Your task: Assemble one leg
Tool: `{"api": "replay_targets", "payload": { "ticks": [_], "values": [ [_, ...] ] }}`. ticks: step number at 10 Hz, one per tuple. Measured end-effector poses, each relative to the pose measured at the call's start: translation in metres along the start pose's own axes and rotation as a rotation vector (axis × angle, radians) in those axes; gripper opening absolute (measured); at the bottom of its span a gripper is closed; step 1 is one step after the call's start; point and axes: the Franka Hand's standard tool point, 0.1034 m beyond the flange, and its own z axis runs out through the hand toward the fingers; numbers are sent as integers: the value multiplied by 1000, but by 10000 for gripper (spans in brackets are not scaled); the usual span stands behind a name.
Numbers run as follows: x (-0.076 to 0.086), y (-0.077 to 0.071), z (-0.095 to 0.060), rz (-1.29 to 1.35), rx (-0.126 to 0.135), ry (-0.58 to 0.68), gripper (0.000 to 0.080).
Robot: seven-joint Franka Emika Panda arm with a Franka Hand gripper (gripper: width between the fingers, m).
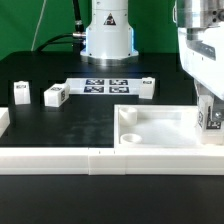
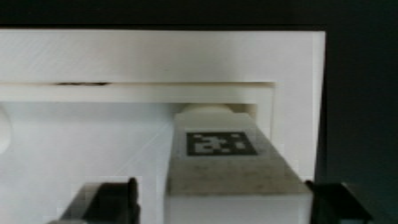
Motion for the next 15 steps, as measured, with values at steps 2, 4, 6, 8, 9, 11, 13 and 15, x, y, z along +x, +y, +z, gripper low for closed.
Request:
{"api": "replay_targets", "payload": {
  "ticks": [2, 4, 6, 8, 9, 11, 13, 15],
  "values": [
    [-1, 1, 0, -146, -4, 0, 628],
    [-3, 2, 0, -337, -14, -4, 648],
    [-4, 2, 1, -529, -16, 0, 648],
    [-7, 3, 1, -715, -21, 6, 649],
    [-6, 2, 1, -832, -22, 5, 649],
    [-6, 1, 0, -1028, -34, 12, 649],
    [-5, 0, -1, -1230, -52, 28, 649],
    [-4, 0, -1, -1375, -60, 32, 625]
  ]
}}
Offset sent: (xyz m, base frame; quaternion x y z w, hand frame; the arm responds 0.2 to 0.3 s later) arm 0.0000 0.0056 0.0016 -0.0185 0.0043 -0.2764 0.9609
